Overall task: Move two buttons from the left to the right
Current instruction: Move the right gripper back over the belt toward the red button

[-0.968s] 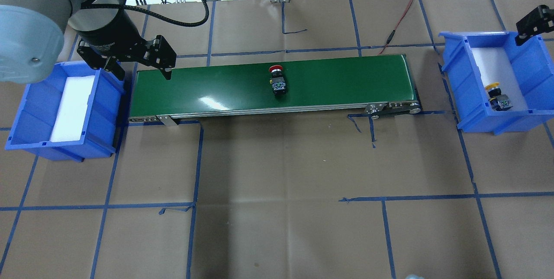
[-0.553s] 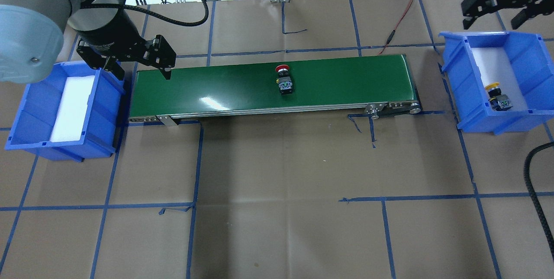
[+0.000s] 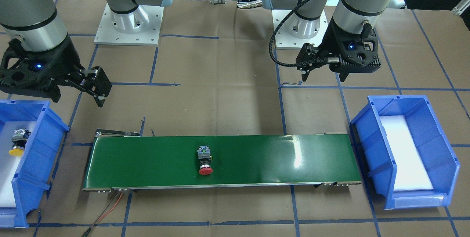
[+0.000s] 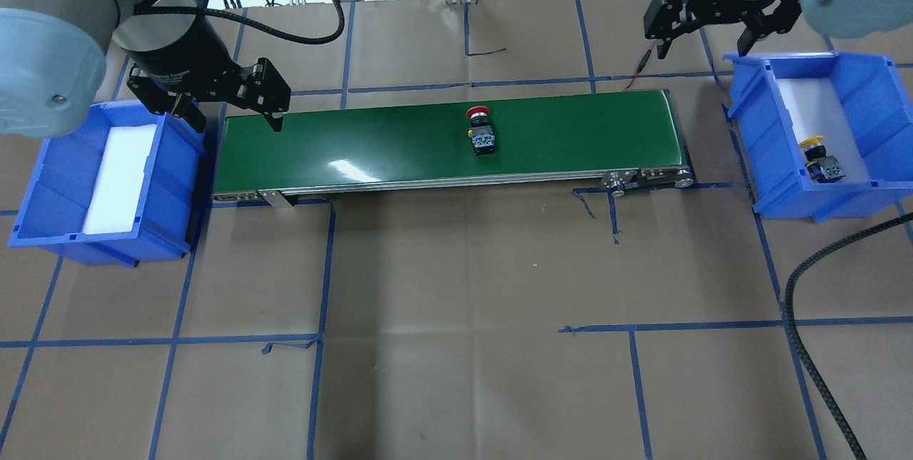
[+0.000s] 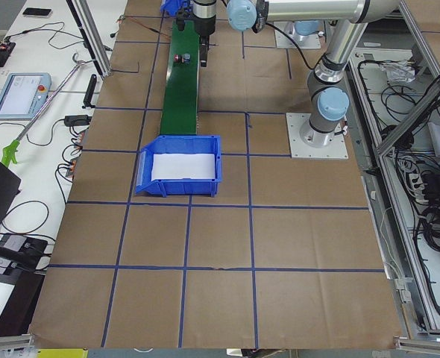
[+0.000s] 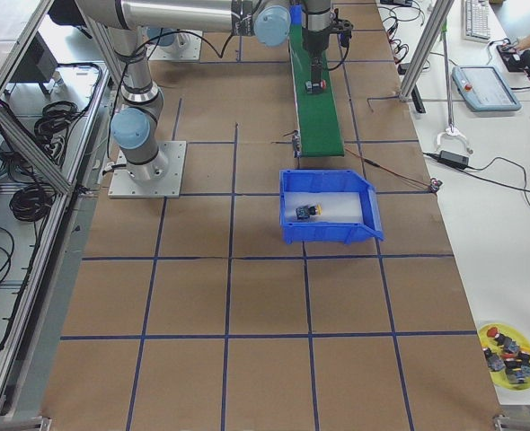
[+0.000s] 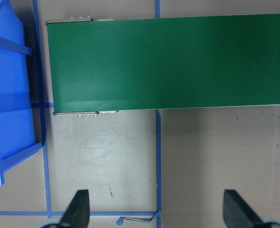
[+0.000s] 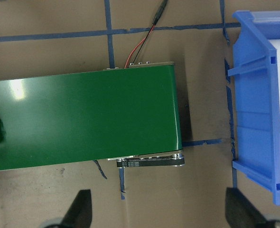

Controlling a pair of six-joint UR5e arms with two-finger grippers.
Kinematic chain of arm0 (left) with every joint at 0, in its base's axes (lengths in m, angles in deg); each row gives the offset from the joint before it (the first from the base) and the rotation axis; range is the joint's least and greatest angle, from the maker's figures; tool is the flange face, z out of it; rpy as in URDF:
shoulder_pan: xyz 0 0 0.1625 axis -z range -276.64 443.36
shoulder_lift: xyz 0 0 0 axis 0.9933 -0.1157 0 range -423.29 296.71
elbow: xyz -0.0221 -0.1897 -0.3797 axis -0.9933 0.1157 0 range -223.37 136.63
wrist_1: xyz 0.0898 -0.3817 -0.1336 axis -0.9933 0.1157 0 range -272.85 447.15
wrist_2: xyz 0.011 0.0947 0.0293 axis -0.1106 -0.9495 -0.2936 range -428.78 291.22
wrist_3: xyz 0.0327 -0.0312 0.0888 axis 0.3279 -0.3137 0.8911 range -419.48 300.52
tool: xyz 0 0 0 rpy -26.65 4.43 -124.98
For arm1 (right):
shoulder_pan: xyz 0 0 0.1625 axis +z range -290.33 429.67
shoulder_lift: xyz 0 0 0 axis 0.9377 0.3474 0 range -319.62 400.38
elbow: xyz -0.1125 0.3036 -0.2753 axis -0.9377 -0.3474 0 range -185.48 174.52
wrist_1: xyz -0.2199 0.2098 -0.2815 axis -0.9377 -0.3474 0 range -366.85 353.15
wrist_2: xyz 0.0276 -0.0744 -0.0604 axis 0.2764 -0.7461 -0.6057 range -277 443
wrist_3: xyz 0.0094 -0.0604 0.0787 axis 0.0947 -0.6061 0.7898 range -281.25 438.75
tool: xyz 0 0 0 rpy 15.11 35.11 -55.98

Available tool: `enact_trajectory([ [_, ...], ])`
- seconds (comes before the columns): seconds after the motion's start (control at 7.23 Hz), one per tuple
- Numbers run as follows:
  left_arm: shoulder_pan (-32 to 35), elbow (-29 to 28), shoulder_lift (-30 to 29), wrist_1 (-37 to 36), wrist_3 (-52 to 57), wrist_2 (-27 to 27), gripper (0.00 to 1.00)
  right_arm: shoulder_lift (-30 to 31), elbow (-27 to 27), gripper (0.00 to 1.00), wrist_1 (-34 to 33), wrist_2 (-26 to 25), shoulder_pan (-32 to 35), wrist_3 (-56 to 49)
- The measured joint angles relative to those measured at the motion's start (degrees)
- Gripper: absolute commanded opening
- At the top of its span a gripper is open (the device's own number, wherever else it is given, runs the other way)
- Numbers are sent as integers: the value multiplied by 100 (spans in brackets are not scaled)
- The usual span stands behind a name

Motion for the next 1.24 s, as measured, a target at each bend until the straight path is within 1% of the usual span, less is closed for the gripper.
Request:
enact_trajectory([
  [0.14,0,0,2,0,0,0,100,-61,136,100,-206,20,37,21],
  [0.41,-6,0,5,0,0,0,100,-217,569,100,-1011,55,54,26],
  [0.55,-7,0,5,0,0,0,100,-309,742,100,-1310,62,59,26],
  [0.69,-7,0,5,0,0,0,100,-412,821,100,-1452,99,61,33],
  [0.97,-7,0,11,0,0,0,100,-624,849,100,-1548,404,65,208],
  [1.24,-7,4,19,0,0,0,100,-883,850,100,-1715,559,147,308],
])
